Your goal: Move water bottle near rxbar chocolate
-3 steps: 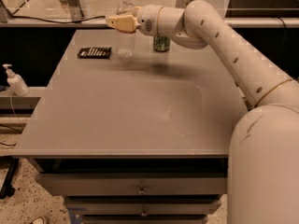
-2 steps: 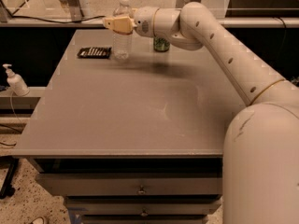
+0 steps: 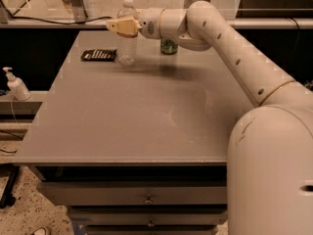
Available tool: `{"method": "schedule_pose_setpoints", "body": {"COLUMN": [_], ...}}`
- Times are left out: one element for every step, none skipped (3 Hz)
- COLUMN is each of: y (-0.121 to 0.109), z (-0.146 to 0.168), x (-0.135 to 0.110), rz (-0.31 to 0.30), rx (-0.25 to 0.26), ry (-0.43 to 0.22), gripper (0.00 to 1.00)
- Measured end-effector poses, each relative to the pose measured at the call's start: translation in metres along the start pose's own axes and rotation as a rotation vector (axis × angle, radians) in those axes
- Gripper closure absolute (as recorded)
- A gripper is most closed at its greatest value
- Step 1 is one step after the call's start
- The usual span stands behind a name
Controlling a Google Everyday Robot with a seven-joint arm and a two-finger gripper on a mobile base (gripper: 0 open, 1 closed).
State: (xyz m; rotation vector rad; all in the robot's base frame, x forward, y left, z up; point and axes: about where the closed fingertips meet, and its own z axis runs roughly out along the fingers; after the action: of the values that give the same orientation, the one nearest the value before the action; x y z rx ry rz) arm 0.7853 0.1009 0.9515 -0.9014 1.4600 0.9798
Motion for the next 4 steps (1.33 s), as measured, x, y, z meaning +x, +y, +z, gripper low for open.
{"method": "schedule_pose_setpoints", "body": {"y": [0.000, -0.001, -0.001, 0.000], "z": [0.002, 0.003, 0.003, -0.008], "x": [0.001, 0.004, 0.006, 0.014], "rz": [0.010, 0.019, 0.024, 0.029], "rx": [-0.010, -0.015, -0.017, -0.001], "ry": [0.020, 0.030, 0.032, 0.028], "gripper": [0.59, 0.36, 0.13, 0.00]}}
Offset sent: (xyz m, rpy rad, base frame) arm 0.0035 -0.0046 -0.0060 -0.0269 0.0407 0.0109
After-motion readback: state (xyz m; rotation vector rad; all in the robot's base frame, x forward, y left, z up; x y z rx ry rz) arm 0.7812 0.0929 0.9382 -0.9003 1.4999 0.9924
